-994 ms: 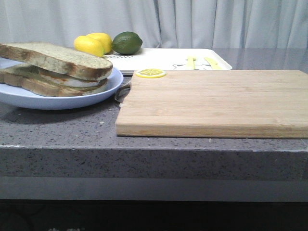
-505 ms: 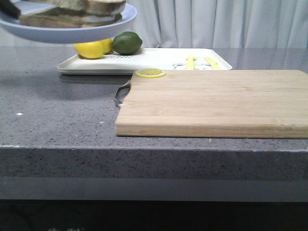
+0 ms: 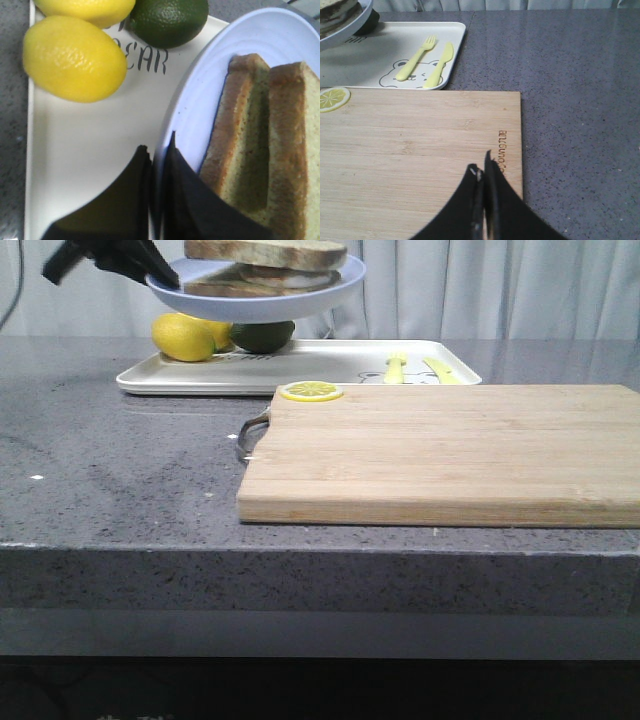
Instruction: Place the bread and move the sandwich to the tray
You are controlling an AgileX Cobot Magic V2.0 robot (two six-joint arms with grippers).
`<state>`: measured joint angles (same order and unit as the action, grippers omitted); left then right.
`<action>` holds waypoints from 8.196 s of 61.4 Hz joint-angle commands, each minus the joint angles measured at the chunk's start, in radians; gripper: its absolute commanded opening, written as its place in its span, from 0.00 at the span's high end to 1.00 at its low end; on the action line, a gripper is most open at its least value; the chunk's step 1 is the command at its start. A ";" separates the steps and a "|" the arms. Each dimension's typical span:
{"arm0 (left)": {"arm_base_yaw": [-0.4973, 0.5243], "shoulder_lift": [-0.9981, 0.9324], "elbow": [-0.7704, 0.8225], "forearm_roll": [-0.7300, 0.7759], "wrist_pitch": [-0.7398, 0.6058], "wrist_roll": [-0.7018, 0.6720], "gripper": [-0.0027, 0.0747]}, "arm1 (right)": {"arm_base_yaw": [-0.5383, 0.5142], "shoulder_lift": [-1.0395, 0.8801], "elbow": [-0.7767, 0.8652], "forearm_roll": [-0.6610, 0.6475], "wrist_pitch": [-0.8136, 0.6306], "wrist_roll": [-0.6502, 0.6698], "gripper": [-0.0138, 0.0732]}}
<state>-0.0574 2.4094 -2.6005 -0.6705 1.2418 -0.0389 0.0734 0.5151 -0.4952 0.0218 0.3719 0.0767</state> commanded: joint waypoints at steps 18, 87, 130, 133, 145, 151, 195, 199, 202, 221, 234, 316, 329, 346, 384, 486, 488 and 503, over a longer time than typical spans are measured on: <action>-0.043 0.121 -0.275 -0.078 0.006 -0.085 0.99 | 0.000 0.002 -0.027 -0.002 -0.080 0.003 0.91; -0.040 0.159 -0.414 -0.063 0.016 0.039 0.44 | 0.000 0.002 -0.026 -0.002 -0.083 0.003 0.91; -0.040 -0.051 -0.411 -0.039 0.016 0.013 0.99 | 0.000 0.002 -0.026 -0.002 -0.075 0.003 0.91; -0.040 -0.077 -0.365 -0.008 0.016 -0.002 0.99 | 0.000 0.002 -0.026 -0.002 -0.075 0.003 0.91; -0.058 -0.258 -0.032 0.158 0.016 0.018 0.99 | 0.000 0.002 -0.026 -0.002 -0.075 0.003 0.91; -0.081 -0.367 0.164 0.345 0.016 0.048 0.99 | 0.000 0.002 -0.026 -0.002 -0.075 0.003 0.91; -0.086 -1.231 1.480 0.587 -0.653 0.039 0.99 | 0.000 0.002 -0.026 -0.002 -0.075 0.003 0.91; -0.086 -1.327 1.568 0.587 -0.723 0.039 0.99 | 0.000 0.002 -0.026 -0.002 -0.075 0.003 0.91; -0.086 -1.388 1.639 0.587 -0.760 0.039 0.99 | 0.000 0.002 -0.026 -0.002 -0.075 0.003 0.91; -0.086 -1.846 1.997 0.585 -0.954 0.039 0.99 | 0.000 0.002 -0.026 -0.002 -0.075 0.003 0.91; -0.086 -2.109 2.146 0.585 -0.966 0.039 0.99 | 0.000 0.002 -0.026 -0.002 -0.075 0.003 0.91; 0.060 -2.436 2.486 0.581 -1.050 0.039 0.99 | 0.000 0.002 -0.026 -0.002 -0.071 0.003 0.91; 0.060 -2.436 2.608 0.581 -1.206 0.039 0.99 | 0.000 0.002 -0.026 -0.002 -0.071 0.003 0.91; 0.060 -2.436 2.605 0.581 -1.173 0.039 0.99 | 0.000 0.002 -0.026 -0.002 -0.071 0.003 0.91; 0.060 -2.436 2.605 0.581 -1.173 0.039 0.99 | 0.000 0.002 -0.026 -0.002 -0.071 0.003 0.91; 0.060 -2.434 2.605 0.581 -1.173 0.039 0.99 | 0.000 -0.543 0.520 -0.036 -0.243 0.003 0.91; 0.060 -2.434 2.605 0.581 -1.173 0.039 0.99 | 0.000 -0.543 0.520 -0.036 -0.243 0.003 0.91; 0.060 -2.434 2.605 0.581 -1.173 0.039 0.99 | 0.000 -0.543 0.520 -0.036 -0.243 0.003 0.91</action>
<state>-0.0003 -0.0054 0.0048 -0.0811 0.1505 0.0052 0.0734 -0.0090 0.0263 -0.0096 0.2018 0.0767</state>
